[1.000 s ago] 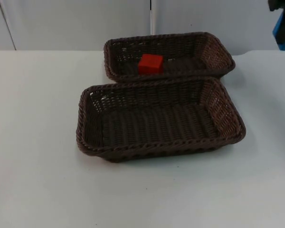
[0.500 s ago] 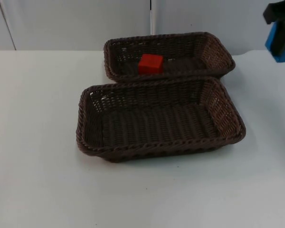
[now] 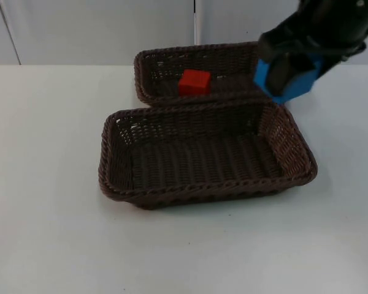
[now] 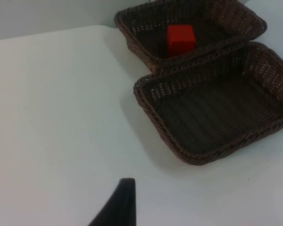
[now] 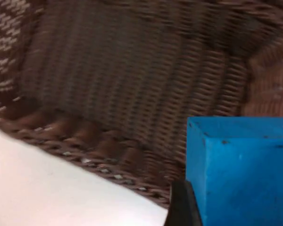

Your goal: Pick up one cube with the left hand and place it into the upper basket. Pick up one cube with the right hand and place it into the lower basket.

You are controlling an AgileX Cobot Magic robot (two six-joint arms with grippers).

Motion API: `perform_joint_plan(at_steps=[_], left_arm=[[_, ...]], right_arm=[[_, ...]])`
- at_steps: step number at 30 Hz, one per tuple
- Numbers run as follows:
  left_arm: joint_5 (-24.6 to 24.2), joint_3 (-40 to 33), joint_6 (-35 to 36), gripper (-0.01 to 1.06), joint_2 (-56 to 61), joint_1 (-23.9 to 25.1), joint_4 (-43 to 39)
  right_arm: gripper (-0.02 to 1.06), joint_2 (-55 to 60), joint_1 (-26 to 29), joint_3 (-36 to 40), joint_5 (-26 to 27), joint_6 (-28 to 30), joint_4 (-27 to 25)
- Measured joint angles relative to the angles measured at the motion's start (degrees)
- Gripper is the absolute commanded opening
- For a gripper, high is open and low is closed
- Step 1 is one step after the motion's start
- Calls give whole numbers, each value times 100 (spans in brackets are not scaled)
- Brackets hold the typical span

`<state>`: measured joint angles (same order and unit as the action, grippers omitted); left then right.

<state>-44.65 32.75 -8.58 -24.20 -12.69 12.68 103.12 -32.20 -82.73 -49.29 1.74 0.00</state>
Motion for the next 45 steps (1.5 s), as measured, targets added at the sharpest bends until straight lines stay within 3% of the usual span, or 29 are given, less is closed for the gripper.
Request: perform_joint_plan(at_steps=[7,25,39,45], left_arm=[[0,0,0,99,0,0,0],[0,0,0,99,0,0,0],[0,0,0,99,0,0,-136],[0,0,0,99,0,0,-136]], right_arm=[[0,0,-324,0,288,360,-33],[0,934,-324,0,930,323,-42],[0,2410,-324,-1273,846,323,-42],[0,2727,-324,-1390,859,323,-42]])
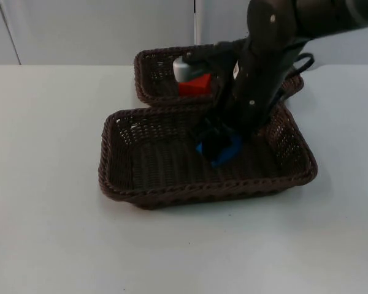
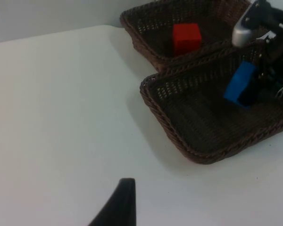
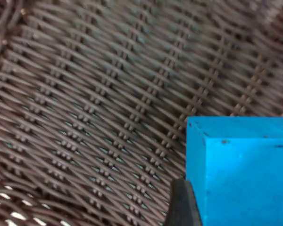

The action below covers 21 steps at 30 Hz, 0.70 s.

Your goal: Pick up one cube with the left hand and place it into the upper basket. Pick up one cube with the right hand and place it into the lower basket.

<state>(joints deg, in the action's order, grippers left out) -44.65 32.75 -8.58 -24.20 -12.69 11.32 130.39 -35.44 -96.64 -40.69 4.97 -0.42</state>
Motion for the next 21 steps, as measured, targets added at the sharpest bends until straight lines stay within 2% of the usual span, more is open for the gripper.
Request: perform_joint_plan(at_steps=[2,5,6,10,11,14,16,21], left_arm=[[0,0,0,99,0,0,0],[0,0,0,99,0,0,0],[0,0,0,99,0,0,0],[0,0,0,99,37,0,-11],[0,0,0,99,78,0,-11],[0,0,0,99,237,0,-11],[0,0,0,99,294,0,-11],[0,0,-11,99,658,0,-34]], right_arm=[[3,109,0,1,41,0,0],[20,174,0,1,52,0,0],[20,199,0,1,81,0,0],[54,210,0,1,91,0,0],[54,210,0,1,114,0,0],[76,223,0,1,141,0,0],[81,223,0,1,151,0,0],[82,-51,0,1,124,0,42]])
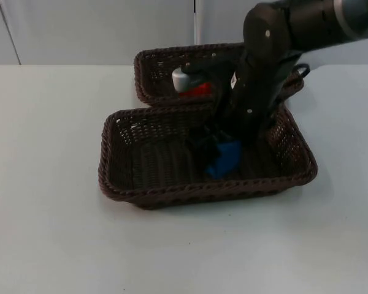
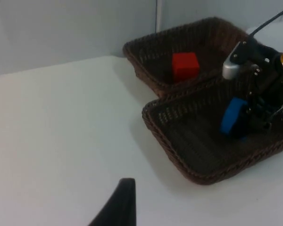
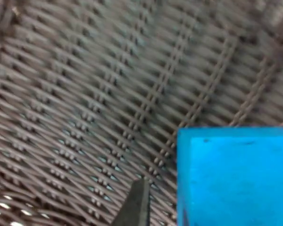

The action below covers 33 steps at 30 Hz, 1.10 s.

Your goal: Pick up one cube with the left hand and place it into the upper basket. Pick up one cube with the right hand and place it into the lower basket.

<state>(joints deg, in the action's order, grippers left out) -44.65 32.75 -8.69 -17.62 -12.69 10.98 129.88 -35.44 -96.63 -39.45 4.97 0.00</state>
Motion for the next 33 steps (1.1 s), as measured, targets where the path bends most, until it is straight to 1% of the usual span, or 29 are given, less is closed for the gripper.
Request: perform_joint_plan(at_steps=[2,6,7,10,18,21,24,25,30,31,33], left_arm=[[0,0,0,99,72,0,-38],[0,0,0,99,300,0,-148],[0,0,0,99,300,0,-148],[0,0,0,99,473,0,-199],[0,0,0,99,600,0,-220],[0,0,0,99,612,0,-220],[0,0,0,99,786,0,-220],[0,0,0,99,786,0,-220],[0,0,0,99,1417,0,-245],[0,0,0,99,1417,0,-245],[-87,0,0,99,1652,0,-309]], right_arm=[[82,-116,0,0,0,-13,0],[82,-808,0,0,-87,-13,0],[82,-808,0,0,-87,-13,0],[82,-1436,0,-11,-178,-49,-32],[82,-2184,0,-8,-367,-241,-43],[82,-2401,0,141,-367,-241,-43],[82,-2901,0,674,-150,-241,-43],[82,-2901,0,674,-150,-241,-43],[82,-3804,0,1860,542,-241,-43],[82,-3804,0,1860,542,-241,-43],[82,-4177,0,2390,804,-241,-43]])
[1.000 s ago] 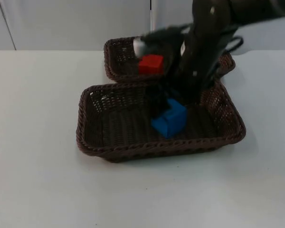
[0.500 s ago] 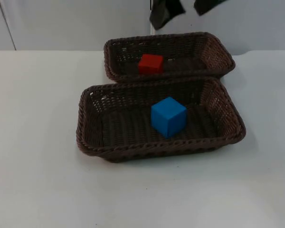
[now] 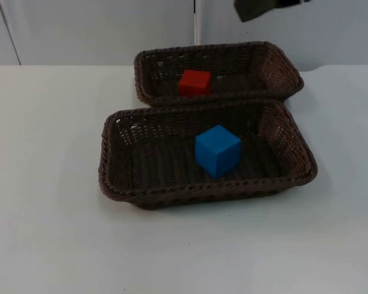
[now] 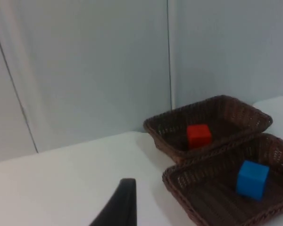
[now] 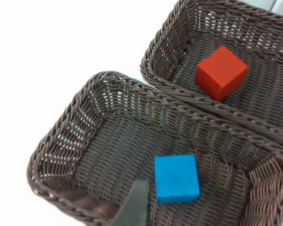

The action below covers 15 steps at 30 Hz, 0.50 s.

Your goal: Pick up one cube with the left hand and place it into the upper basket. Pick up one cube with the right hand and place it into the lower basket.

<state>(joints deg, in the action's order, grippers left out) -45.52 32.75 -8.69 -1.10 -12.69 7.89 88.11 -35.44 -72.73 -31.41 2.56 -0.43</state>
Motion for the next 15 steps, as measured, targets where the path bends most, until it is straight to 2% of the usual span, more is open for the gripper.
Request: perform_joint_plan(at_steps=[3,7,15], left_arm=[[-174,0,0,99,90,0,-76],[-823,0,22,99,84,0,-101],[-1291,0,126,99,93,0,-123]], right_arm=[[82,-411,0,444,225,0,0],[82,-1268,0,1231,430,0,43],[82,-2577,0,1959,602,0,43]])
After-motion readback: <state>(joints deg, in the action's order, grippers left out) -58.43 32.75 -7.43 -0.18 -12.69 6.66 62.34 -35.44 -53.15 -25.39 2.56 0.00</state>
